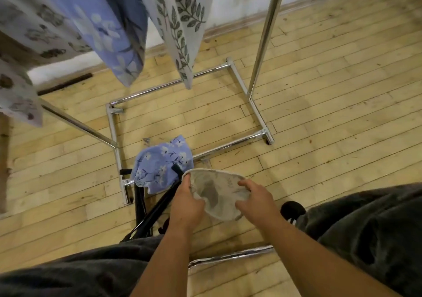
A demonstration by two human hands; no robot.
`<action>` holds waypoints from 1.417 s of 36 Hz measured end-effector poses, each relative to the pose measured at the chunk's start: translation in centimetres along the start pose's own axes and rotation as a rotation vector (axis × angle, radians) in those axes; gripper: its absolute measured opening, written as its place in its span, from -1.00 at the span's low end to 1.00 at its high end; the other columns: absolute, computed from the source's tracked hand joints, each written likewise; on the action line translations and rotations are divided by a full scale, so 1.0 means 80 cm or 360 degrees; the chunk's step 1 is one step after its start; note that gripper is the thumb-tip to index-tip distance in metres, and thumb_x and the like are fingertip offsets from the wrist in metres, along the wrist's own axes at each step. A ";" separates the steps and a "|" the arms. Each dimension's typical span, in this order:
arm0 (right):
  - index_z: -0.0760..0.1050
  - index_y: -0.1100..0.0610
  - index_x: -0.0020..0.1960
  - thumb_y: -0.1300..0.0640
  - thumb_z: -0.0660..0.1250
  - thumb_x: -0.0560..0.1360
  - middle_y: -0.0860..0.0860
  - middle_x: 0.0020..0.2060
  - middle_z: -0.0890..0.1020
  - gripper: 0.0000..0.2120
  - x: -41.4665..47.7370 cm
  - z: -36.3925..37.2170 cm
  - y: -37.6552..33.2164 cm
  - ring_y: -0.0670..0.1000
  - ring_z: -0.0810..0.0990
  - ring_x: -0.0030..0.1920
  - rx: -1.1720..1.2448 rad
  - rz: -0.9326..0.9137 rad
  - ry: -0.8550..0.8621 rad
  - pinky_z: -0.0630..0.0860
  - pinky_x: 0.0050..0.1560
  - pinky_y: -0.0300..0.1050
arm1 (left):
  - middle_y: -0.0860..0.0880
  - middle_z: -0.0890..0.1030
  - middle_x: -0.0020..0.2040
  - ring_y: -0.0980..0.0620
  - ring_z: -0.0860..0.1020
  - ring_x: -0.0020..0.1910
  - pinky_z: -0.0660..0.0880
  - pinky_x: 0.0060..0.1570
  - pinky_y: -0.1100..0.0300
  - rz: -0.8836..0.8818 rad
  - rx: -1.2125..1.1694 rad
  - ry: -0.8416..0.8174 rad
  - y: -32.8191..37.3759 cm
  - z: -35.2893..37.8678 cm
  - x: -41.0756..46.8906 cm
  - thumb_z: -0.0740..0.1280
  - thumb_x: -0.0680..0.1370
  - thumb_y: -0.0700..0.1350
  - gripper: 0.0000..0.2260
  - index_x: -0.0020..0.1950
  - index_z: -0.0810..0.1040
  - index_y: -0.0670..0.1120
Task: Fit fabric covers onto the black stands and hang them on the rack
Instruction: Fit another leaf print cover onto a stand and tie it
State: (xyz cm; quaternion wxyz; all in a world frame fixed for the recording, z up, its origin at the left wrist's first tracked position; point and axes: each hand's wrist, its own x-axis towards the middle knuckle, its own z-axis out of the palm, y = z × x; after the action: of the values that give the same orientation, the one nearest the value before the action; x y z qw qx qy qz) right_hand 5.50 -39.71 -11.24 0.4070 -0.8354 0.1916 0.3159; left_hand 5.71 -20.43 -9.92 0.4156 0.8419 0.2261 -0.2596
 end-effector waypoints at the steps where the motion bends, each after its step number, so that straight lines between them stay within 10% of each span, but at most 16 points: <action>1: 0.47 -0.09 0.43 0.18 0.47 0.47 0.04 0.20 0.49 -0.44 0.005 0.001 0.002 0.07 0.54 0.18 0.0005 0.0007 0.0009 0.64 0.17 0.05 | -0.03 0.56 0.27 -0.01 0.53 -0.03 0.42 -0.29 0.36 -0.0006 -0.0009 0.0010 -0.001 0.001 0.005 0.32 0.53 -0.34 -0.29 0.62 0.19 0.05; 14: 0.53 -0.08 0.17 0.10 0.37 0.60 0.03 0.24 0.46 -0.82 0.093 0.007 0.025 0.00 0.56 0.07 0.0030 0.0033 0.0153 0.41 -0.05 -0.22 | -0.09 0.42 0.50 -0.27 0.51 0.31 0.55 0.19 -0.13 -0.0084 0.0020 -0.0053 -0.008 0.030 0.069 0.27 0.60 -0.22 -0.31 0.65 0.10 0.17; 21: 0.58 0.03 0.27 0.07 0.34 0.62 -0.03 0.16 0.61 -0.76 0.166 -0.011 0.022 -0.03 0.55 0.09 0.0156 0.0168 0.0272 0.47 0.12 -0.11 | -0.16 0.45 0.48 -0.36 0.57 0.18 0.60 -0.24 0.07 -0.0123 0.0033 -0.0071 -0.017 0.040 0.103 0.26 0.60 -0.25 -0.30 0.64 0.11 0.22; 25: 0.59 0.04 0.27 0.06 0.35 0.62 -0.05 0.10 0.65 -0.75 0.207 -0.020 0.024 -0.06 0.61 -0.02 0.0314 0.0265 0.0284 0.60 0.06 -0.05 | -0.27 0.55 0.31 -0.07 0.54 -0.30 0.34 -0.58 0.33 -0.0134 -0.0047 -0.0086 -0.018 0.042 0.126 0.26 0.64 -0.24 -0.32 0.64 0.10 0.23; 35: 0.57 0.03 0.29 0.01 0.38 0.57 -0.02 0.02 0.67 -0.69 0.288 -0.011 0.026 0.03 0.68 -0.01 0.0524 0.0457 0.0418 0.67 0.10 0.13 | 0.23 0.49 -0.13 0.01 0.43 -0.43 0.45 -0.43 0.11 -0.0108 -0.0126 -0.0067 -0.010 0.052 0.173 0.29 0.57 -0.29 -0.28 0.58 0.20 0.31; 51: 0.57 0.05 0.32 0.08 0.38 0.60 0.12 0.09 0.68 -0.70 0.362 -0.011 0.046 0.10 0.70 -0.07 0.0605 0.0660 0.0627 0.70 0.03 0.13 | -0.10 0.57 -0.31 0.04 0.38 -0.46 0.37 -0.50 0.26 -0.0149 -0.0268 -0.0066 -0.016 0.075 0.186 0.31 0.60 -0.23 -0.33 0.55 0.23 0.37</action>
State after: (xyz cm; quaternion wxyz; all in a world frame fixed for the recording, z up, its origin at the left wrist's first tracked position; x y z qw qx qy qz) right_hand 24.76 -44.46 -32.65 0.4377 -0.7328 0.4877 0.1833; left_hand 14.79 -22.17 -23.11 0.4768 0.7869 0.2777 -0.2762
